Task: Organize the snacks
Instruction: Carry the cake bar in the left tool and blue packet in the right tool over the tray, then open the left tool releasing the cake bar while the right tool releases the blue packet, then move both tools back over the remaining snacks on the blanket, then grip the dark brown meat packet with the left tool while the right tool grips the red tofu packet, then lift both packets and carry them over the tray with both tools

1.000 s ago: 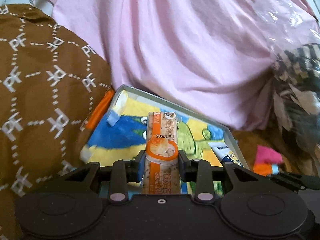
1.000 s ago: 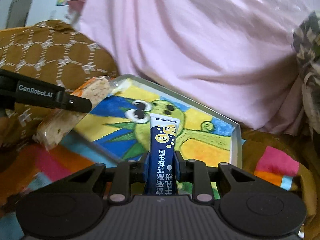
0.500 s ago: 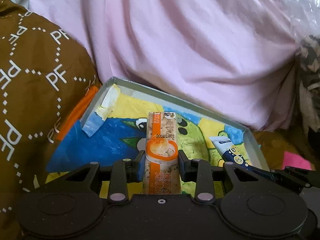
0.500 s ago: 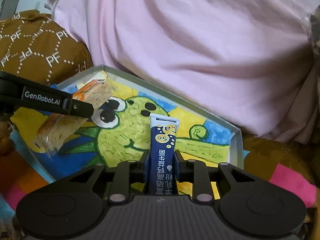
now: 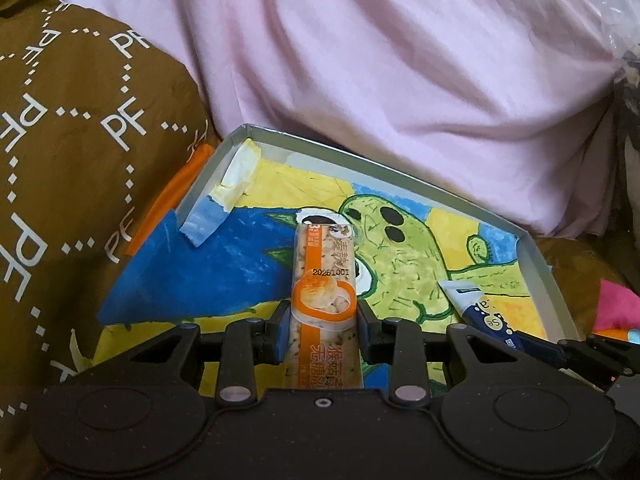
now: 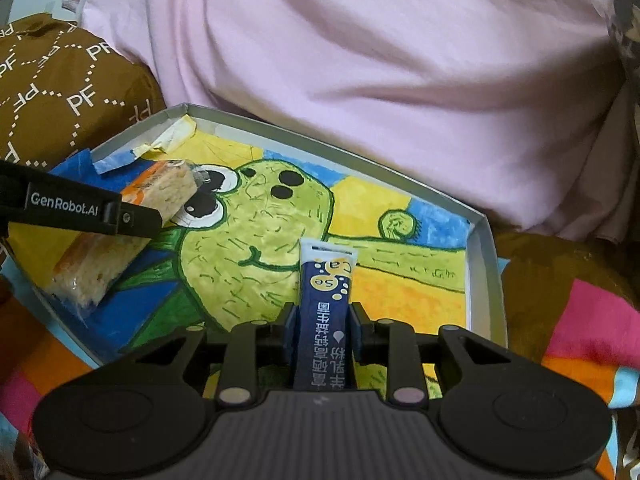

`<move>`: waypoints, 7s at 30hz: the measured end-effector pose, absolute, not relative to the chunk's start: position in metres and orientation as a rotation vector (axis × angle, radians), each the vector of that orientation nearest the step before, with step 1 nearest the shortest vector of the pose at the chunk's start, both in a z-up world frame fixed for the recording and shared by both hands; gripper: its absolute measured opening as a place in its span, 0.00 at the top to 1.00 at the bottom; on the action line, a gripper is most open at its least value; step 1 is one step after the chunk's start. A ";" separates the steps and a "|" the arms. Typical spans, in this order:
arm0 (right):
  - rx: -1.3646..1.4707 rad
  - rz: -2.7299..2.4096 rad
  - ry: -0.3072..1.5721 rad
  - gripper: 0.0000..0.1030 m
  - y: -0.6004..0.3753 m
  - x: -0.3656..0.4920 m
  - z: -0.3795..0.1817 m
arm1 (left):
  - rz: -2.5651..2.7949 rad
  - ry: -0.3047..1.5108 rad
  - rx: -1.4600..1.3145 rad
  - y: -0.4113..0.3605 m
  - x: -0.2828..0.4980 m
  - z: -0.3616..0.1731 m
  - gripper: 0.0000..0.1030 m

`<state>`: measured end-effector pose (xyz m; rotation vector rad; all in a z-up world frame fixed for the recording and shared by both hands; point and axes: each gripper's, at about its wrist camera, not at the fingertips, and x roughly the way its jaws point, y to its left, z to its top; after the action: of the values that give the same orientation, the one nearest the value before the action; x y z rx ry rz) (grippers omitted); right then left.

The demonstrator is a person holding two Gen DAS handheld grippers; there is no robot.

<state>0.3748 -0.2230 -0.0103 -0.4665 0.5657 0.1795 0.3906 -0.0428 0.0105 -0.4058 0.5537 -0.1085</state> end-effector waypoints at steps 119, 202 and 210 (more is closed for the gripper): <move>-0.370 0.123 0.691 0.00 -0.183 0.107 -0.066 | -0.186 0.750 -0.072 -0.007 0.165 -0.036 0.01; -0.233 0.164 0.641 0.49 -0.189 0.088 -0.075 | -0.334 0.742 -0.084 -0.013 0.149 -0.041 0.55; -0.228 0.172 0.607 0.49 -0.190 0.084 -0.072 | -0.325 0.725 -0.080 -0.013 0.147 -0.039 0.55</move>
<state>0.0840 -0.1897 -0.0722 -0.2281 0.6068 0.1719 0.1470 -0.0130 -0.0390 -0.0801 0.7245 -0.3252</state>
